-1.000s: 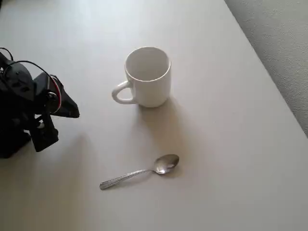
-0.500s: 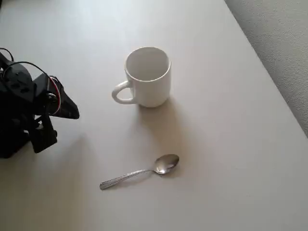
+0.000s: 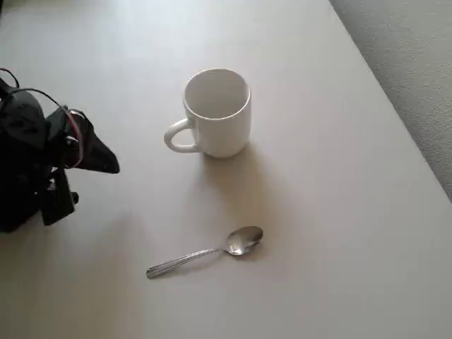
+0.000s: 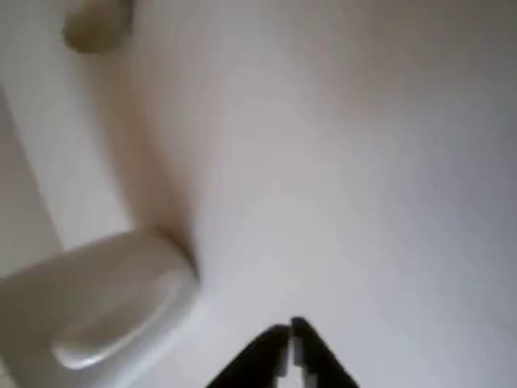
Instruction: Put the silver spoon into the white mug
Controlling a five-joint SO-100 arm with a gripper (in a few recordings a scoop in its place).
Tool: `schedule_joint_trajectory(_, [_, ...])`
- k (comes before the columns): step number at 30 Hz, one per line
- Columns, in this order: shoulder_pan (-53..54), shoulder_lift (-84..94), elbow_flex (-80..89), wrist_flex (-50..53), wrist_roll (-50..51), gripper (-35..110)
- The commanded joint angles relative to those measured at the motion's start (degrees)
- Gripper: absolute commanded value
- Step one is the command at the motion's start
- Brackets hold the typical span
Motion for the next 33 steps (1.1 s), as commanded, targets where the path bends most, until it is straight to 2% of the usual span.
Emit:
schedule_joint_trajectory(1, [2.4,-17.5,-10.4,-8.0,3.3,2])
schedule_joint_trajectory(10, [6.5,-49.0,-25.9,-18.8,11.7,19])
schedule_joint_trajectory(19, [16.6,-78.8,-42.8,-19.9,13.1,20])
schedule_joint_trajectory(26, [22.7,-93.4,-54.9,-19.5,13.9,22])
schedule_joint_trajectory(33, [25.6,-98.8,-60.9,-19.2,13.8,22])
